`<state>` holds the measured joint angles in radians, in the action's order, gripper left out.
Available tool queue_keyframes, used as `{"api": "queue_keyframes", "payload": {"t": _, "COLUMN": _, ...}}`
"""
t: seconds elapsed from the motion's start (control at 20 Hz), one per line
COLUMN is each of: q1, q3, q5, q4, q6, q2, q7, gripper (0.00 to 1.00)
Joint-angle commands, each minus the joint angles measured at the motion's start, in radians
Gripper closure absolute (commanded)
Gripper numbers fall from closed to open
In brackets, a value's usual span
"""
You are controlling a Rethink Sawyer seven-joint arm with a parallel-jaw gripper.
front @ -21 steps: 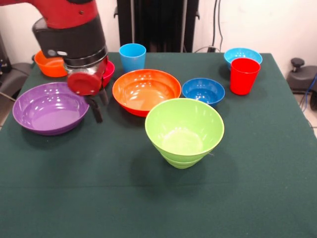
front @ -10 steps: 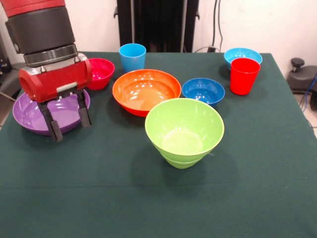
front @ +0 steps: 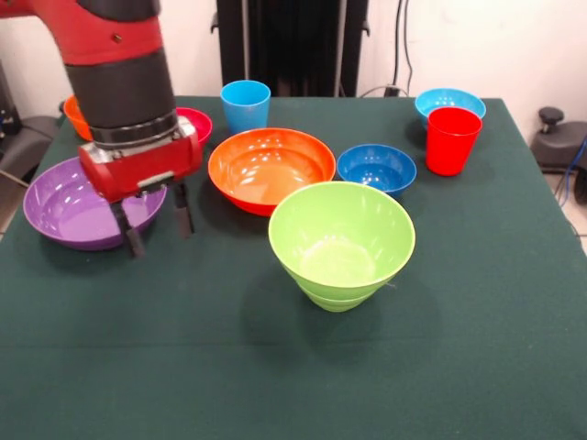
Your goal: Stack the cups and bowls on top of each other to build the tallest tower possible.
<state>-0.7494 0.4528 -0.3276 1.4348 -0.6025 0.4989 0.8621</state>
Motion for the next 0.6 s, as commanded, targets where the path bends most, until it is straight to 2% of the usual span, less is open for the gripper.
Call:
{"api": "queue_keyframes", "payload": {"t": 0.05, "q1": 0.128, "q3": -0.165, "q5": -0.041, "q4": -0.147, "q6": -0.313, "q2": -0.060, "q7": 0.163, "gripper": 0.00}}
{"api": "queue_keyframes", "payload": {"t": 0.15, "q1": 0.162, "q3": -0.199, "q5": -0.066, "q4": -0.180, "q6": -0.368, "q2": -0.066, "q7": 0.165, "gripper": 0.00}}
{"api": "queue_keyframes", "payload": {"t": 0.4, "q1": 0.204, "q3": -0.249, "q5": -0.091, "q4": -0.185, "q6": -0.376, "q2": -0.027, "q7": 0.192, "gripper": 0.00}}
{"api": "queue_keyframes", "payload": {"t": 0.6, "q1": 0.233, "q3": -0.288, "q5": -0.099, "q4": -0.172, "q6": -0.343, "q2": -0.020, "q7": 0.227, "gripper": 0.00}}
